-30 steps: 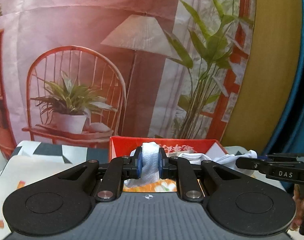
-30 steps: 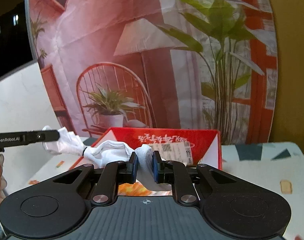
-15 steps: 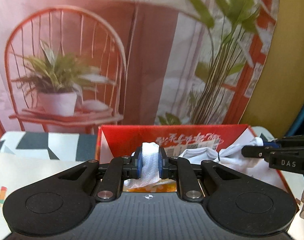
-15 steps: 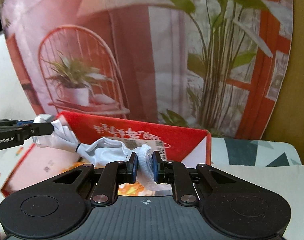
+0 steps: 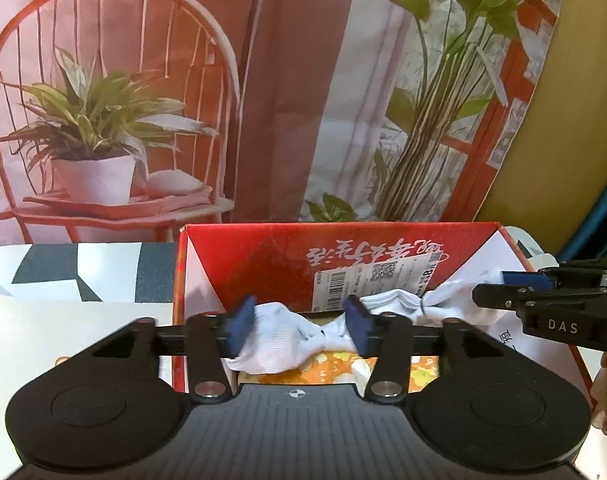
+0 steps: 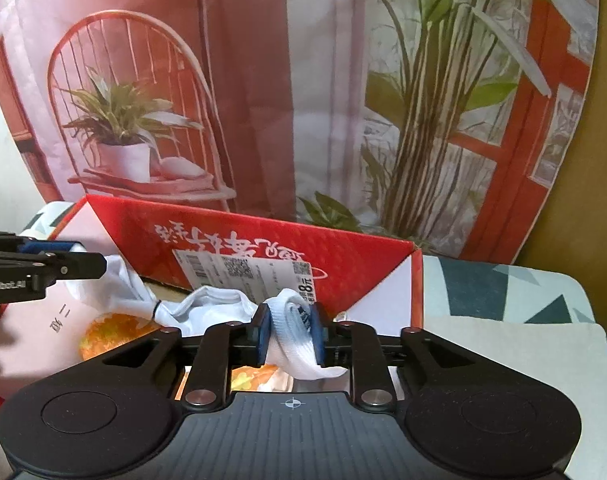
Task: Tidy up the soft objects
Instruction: 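Lift the white cloth with both grippers and carry it over the box, then open both grippers to drop the white cloth into the box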
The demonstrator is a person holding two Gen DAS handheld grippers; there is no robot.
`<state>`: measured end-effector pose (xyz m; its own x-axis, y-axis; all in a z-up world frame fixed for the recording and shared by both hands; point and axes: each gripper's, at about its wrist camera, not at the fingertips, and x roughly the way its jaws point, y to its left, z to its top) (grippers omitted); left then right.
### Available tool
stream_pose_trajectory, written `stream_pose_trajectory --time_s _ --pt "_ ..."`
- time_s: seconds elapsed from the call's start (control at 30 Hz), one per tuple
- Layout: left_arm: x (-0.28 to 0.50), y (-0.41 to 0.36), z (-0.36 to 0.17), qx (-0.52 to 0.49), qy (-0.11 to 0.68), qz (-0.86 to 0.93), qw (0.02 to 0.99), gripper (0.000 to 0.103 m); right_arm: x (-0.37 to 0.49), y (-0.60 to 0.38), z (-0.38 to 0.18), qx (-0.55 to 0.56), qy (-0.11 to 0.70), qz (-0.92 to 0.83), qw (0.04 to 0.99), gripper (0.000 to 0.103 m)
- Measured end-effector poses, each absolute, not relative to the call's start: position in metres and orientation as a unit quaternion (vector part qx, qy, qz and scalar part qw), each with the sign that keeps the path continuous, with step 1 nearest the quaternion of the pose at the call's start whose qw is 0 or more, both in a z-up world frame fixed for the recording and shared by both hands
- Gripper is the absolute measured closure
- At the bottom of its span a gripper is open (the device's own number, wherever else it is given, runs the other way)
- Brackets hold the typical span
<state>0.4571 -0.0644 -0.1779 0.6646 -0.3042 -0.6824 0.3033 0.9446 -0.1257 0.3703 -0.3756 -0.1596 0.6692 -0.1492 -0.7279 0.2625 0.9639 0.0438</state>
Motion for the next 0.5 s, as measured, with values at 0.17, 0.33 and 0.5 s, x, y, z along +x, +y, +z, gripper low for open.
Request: stream_pose_trajectory --time_s 0.17,0.33,0.5 --pt "0.445 -0.065 -0.167 0.002 0.364 -0.172 0.915 0.041 0.360 -0.375 -0.154 0.075 0.385 -0.120 0.912 0.066" --pt "0.420 -0.067 -0.153 0.011 0.343 -0.180 0.922 0.034 0.341 -0.369 -0.142 0.079 0.367 -0.116 0.920 0.059" --pt "0.379 -0.063 -0.145 0.016 0.323 -0.177 0.930 0.029 0.310 -0.352 -0.132 0.069 0.330 -0.108 0.935 0.042"
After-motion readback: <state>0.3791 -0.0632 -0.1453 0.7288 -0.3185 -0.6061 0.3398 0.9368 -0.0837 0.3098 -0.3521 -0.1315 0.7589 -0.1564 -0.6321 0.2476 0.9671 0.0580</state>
